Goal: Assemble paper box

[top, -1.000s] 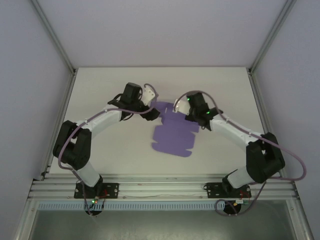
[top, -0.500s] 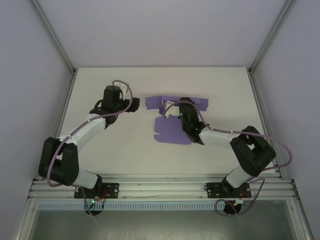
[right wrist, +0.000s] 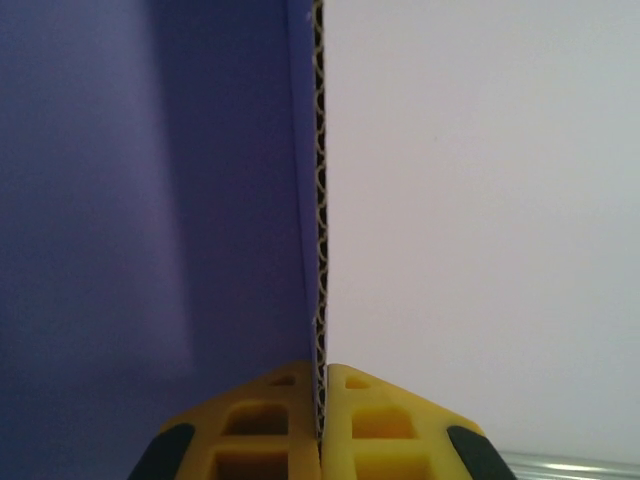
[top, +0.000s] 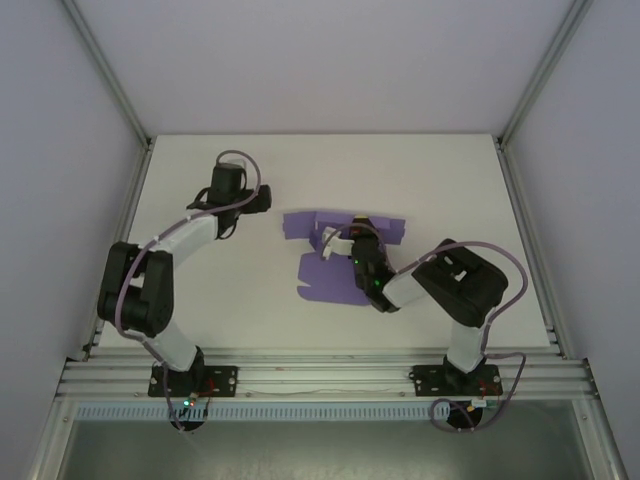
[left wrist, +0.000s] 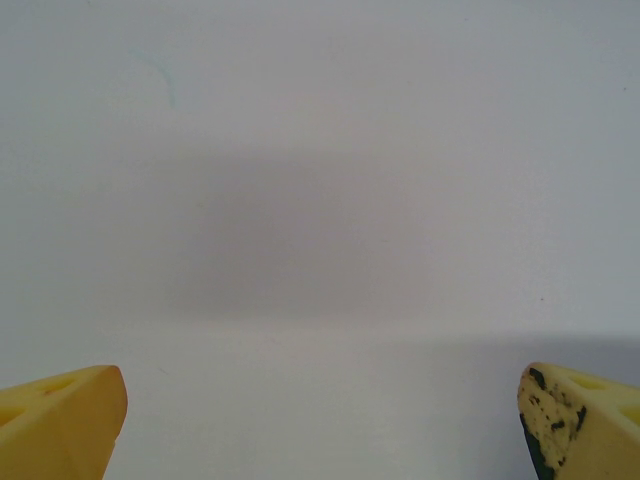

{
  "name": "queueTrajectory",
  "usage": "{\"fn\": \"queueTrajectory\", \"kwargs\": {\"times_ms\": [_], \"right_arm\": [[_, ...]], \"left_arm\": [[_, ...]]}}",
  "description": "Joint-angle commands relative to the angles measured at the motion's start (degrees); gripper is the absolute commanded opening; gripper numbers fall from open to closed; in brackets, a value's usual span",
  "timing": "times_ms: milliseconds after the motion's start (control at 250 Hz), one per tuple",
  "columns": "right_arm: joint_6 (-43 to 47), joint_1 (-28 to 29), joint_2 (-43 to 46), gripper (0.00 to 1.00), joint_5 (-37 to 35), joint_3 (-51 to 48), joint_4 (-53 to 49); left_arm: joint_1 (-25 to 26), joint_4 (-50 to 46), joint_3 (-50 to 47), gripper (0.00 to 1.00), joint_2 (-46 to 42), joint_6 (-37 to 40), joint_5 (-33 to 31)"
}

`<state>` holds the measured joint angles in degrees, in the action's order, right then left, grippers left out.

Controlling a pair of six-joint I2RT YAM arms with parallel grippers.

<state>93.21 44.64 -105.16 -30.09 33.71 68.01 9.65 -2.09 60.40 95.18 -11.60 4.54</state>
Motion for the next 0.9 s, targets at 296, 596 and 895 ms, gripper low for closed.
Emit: {"fn": "queueTrajectory", "kwargs": {"times_ms": [296,596,895], "right_arm": [[-0.8,1.0,-0.5,0.0,-2.5,-0.8,8.0],[-1.4,1.3,-2.3,0.0,-4.1,-1.1,8.5],[0.2,2.8,-4.6,0.0,-4.5,-3.4,14.0]], "left_arm": [[1.3,6.8,-1.4,0.88,4.4,7.0,32.9],[9.0,16.0,-10.3,0.72,1.4,10.5,32.1],[12.7,29.2,-15.9,0.7,4.0,8.5,31.2]]}}
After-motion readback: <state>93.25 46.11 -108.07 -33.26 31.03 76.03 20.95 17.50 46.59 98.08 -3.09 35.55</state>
